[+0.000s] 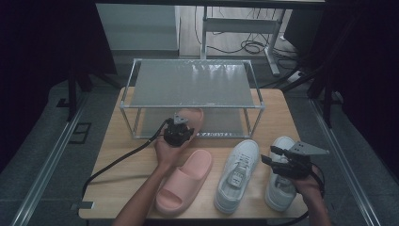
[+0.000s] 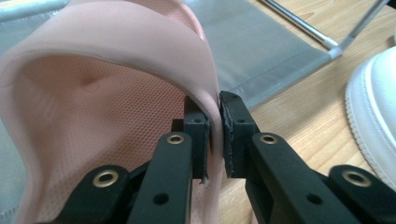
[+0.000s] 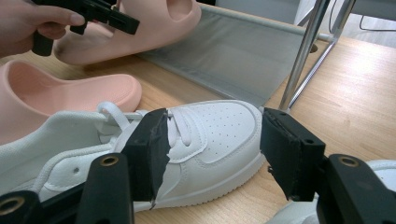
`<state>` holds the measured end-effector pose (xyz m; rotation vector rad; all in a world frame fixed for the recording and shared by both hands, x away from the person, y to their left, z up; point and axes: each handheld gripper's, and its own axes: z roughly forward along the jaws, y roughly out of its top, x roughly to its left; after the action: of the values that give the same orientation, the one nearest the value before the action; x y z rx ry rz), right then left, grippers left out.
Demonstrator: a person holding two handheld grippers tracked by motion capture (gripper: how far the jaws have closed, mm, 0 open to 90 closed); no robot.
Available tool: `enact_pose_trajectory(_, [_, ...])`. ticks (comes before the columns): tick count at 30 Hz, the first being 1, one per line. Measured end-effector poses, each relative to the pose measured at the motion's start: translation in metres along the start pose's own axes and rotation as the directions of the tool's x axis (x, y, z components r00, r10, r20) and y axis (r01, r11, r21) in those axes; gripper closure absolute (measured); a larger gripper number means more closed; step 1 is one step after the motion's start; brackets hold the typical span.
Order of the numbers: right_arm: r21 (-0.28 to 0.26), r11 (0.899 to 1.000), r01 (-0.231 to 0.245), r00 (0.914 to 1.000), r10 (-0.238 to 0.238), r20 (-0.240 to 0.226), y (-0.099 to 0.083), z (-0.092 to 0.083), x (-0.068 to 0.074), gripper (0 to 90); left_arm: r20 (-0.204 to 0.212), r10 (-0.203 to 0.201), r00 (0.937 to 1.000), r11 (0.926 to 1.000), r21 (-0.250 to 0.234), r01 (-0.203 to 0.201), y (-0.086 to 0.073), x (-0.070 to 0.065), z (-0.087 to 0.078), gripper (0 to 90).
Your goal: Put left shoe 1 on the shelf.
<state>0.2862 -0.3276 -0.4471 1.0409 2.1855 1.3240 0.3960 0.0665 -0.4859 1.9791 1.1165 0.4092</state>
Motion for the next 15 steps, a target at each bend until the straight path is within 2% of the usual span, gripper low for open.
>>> enact_pose_trajectory(15, [0.001,1.000,-0.001,1.0000,0.001,0.005,0.000,-0.001,-0.001,42.6,0.001,-0.047,0.9989,0.9988,0.016,0.047,0.002,0.006,0.022,82.3])
